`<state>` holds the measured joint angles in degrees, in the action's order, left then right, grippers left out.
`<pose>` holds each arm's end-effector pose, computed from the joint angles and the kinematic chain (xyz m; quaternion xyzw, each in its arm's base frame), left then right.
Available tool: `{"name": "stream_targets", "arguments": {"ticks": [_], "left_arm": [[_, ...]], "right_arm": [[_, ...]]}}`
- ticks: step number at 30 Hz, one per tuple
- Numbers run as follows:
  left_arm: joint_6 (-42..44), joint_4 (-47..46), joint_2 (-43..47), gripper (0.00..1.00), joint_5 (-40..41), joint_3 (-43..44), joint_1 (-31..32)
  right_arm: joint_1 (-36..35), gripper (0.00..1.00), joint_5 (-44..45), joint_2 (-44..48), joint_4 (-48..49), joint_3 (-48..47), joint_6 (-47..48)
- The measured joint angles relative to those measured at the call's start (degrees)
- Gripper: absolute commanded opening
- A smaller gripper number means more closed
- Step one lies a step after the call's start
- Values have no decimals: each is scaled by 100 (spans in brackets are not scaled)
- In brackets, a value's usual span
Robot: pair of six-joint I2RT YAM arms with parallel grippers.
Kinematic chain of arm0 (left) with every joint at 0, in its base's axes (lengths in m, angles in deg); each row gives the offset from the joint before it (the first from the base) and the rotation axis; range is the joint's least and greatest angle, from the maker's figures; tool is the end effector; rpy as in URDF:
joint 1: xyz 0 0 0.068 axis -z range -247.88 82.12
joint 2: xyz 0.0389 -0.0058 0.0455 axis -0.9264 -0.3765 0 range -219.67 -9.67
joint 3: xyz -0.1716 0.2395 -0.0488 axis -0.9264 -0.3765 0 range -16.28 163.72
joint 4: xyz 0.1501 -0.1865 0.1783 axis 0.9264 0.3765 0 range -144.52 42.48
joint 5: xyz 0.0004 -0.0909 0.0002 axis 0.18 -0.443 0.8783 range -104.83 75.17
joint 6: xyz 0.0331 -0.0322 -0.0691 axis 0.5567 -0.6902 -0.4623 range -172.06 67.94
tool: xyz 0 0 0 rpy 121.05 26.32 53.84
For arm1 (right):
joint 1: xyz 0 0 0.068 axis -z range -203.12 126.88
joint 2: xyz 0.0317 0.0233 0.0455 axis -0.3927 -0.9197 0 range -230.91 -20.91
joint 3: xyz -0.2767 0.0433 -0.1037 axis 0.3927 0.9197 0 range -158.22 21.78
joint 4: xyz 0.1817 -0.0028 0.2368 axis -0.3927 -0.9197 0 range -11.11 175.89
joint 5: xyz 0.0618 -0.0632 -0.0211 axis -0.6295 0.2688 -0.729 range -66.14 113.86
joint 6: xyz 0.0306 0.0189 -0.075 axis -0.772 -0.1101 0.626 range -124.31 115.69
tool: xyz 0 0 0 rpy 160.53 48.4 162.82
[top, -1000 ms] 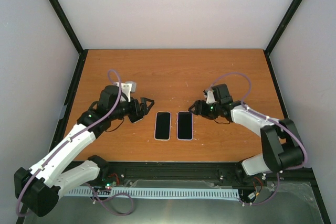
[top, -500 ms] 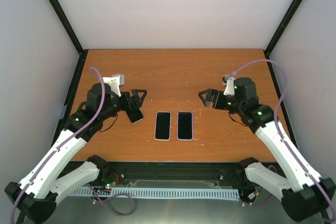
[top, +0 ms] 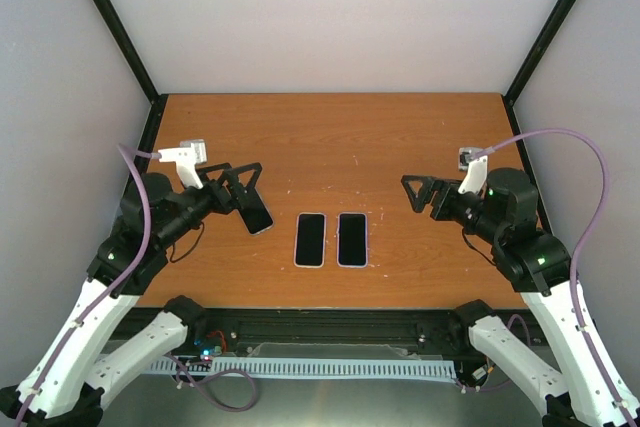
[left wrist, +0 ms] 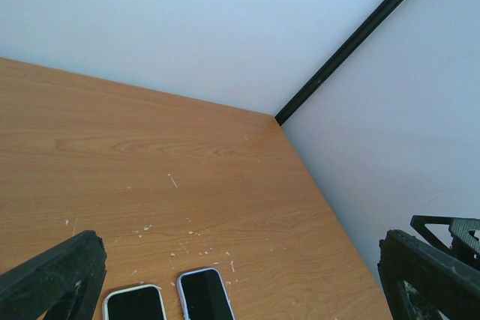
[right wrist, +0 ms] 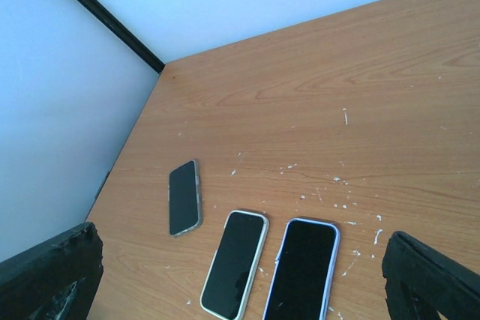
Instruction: Put the phone into the phone case
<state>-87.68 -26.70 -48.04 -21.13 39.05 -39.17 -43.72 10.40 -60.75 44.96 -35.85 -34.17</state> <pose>0.1629 -0.0983 0.4067 -0.0114 0.7704 -0.3745 0.5158 0.1646 0.0799 0.3868 0.0026 0.8313 0.3217 0.4533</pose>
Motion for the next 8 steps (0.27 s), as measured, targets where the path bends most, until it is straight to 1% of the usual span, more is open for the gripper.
{"name": "stream_targets", "arguments": {"ticks": [8], "left_arm": [[-70, 2, -87, 99, -94, -122, 0]], "right_arm": [[0, 100, 59, 26, -39, 44, -109]]}}
